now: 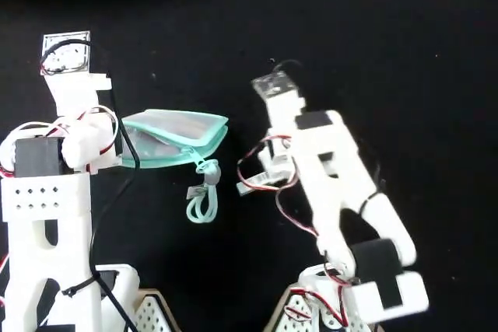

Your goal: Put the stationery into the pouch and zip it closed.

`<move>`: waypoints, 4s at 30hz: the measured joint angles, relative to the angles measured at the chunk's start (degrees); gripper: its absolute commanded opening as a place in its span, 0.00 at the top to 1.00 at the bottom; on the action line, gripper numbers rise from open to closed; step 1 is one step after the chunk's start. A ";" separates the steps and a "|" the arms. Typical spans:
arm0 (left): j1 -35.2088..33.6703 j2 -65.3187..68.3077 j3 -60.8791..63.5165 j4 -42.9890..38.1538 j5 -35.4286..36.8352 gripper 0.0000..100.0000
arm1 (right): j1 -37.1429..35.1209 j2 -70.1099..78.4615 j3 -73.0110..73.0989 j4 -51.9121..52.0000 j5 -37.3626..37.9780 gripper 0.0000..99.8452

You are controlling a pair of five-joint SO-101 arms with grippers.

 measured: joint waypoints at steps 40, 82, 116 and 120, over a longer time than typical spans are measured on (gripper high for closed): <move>0.00 0.09 0.00 0.00 0.00 0.97 | 3.25 21.27 -19.25 -5.71 -5.80 0.80; 0.00 0.18 0.00 0.00 -0.09 0.97 | -0.79 32.35 -31.47 4.57 -12.57 0.99; 0.00 0.18 0.00 0.00 -0.09 0.97 | 21.89 24.97 -28.84 11.16 17.14 0.87; 0.00 0.18 0.00 0.00 -0.09 0.97 | 21.89 26.90 -29.10 11.08 17.14 0.87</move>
